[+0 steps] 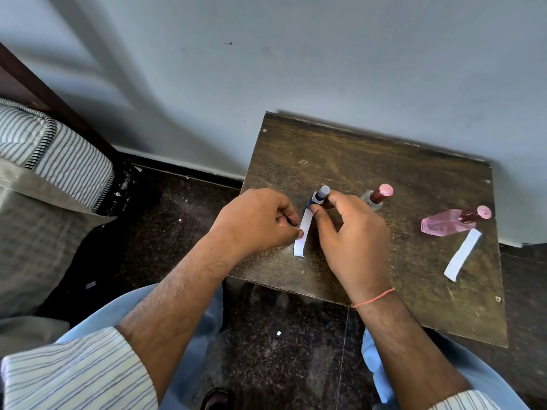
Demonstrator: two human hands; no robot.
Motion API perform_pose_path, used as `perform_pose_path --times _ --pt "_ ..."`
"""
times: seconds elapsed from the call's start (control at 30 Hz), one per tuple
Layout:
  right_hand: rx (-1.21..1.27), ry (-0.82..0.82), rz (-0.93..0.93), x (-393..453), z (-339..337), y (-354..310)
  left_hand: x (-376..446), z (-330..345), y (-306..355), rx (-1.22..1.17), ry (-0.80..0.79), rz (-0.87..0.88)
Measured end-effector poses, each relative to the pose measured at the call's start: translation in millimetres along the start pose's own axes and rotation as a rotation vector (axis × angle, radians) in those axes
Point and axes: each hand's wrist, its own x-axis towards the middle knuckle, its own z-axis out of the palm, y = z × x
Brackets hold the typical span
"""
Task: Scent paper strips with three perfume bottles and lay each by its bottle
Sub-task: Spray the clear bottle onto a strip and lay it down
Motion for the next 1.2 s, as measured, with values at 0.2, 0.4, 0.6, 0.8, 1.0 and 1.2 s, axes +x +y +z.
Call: perform_pose_path --times 0.2,0.4,0.6,0.8,1.0,1.2 --pt "-0.005 0.001 0.009 1.4 2.0 -2.4 1.2 2.3 -2.2 0.007 0.003 -0.004" --pt "-0.011 0.001 -0.004 1.4 1.6 -2.1 0.8 2.8 0.1 0.041 -0.008 -0.009" --pt "-0.020 -0.004 -0.004 0.6 1.8 -3.4 -2.8 -0.9 4.4 0.076 -0.056 0.001" --pt "-0.033 0.006 -0.005 -0.4 2.5 -2.3 -3.9 -0.6 5.0 0.107 -0.088 -0.004" --pt "-0.015 0.007 -0.002 -0.3 1.9 -2.8 -4.8 0.3 4.3 0.109 -0.081 0.009" --pt "0.005 -0.013 -0.002 -0.7 -0.6 -0.9 -3.2 -3.9 0.9 0.057 -0.089 0.038"
